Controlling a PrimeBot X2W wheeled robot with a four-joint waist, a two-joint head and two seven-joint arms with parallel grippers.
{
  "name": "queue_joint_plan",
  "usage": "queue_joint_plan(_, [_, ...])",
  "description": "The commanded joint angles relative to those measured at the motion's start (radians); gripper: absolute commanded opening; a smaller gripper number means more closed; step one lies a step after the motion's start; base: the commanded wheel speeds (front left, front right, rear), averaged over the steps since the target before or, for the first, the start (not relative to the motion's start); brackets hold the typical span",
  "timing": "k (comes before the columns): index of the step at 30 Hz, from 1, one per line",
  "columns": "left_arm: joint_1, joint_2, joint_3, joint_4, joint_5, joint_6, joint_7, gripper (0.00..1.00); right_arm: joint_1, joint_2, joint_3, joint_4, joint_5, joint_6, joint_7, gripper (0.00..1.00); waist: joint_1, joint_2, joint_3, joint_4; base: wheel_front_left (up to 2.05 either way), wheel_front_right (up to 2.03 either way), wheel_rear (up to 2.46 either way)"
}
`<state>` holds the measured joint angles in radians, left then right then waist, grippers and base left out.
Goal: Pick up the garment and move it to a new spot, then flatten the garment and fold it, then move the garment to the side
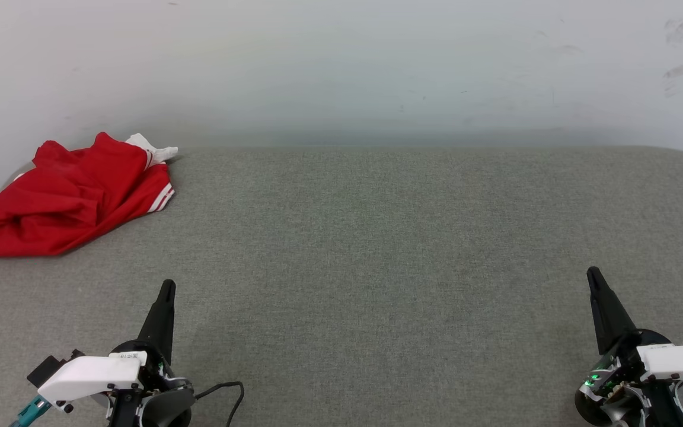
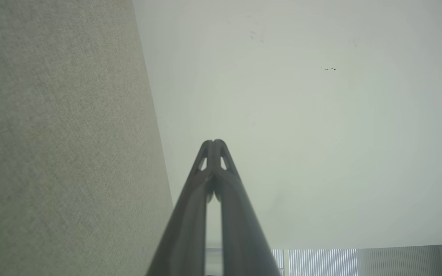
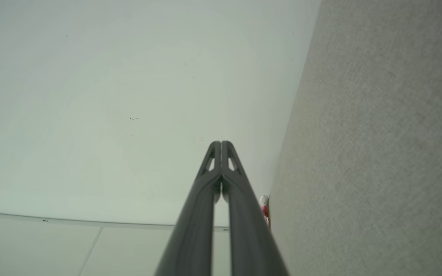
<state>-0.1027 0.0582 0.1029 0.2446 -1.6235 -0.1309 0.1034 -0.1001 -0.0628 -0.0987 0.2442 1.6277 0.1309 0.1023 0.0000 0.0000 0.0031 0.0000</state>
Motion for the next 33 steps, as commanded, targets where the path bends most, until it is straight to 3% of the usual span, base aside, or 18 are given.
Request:
queue_joint_plan(1, [-0.008, 0.000, 0.002, 0.001, 0.002, -0.003, 0.004, 0.00, -0.013, 0.003, -0.002, 0.001, -0.006, 0.000, 0.002, 0.00, 0.0000, 0.0000, 0.000, 0.000, 0.00, 0.00, 0.00])
queue_joint_plan(22, [0.011, -0.005, 0.001, 0.016, 0.002, 0.000, -0.002, 0.00, 0.012, 0.003, -0.003, 0.015, -0.003, 0.000, 0.003, 0.00, 0.0000, 0.0000, 0.000, 0.000, 0.00, 0.00, 0.00])
queue_joint_plan(23, [0.020, -0.007, 0.000, 0.025, 0.002, 0.000, -0.002, 1.00, 0.022, 0.004, -0.002, 0.025, -0.003, 0.000, 0.002, 1.00, 0.0000, 0.0000, 0.000, 0.000, 0.00, 0.00, 0.00])
queue_joint_plan(28, [0.025, -0.008, 0.000, 0.014, 0.027, 0.000, -0.026, 1.00, 0.029, 0.005, 0.002, 0.020, -0.030, 0.000, -0.022, 1.00, 0.0000, 0.0000, 0.001, 0.000, 0.00, 0.00, 0.00])
queue_joint_plan(33, [0.024, -0.008, 0.013, -0.003, 0.120, 0.001, -0.050, 1.00, 0.032, 0.005, -0.001, 0.003, -0.119, 0.000, -0.046, 1.00, 0.0000, 0.0000, 0.001, -0.001, 0.00, 0.00, 0.00])
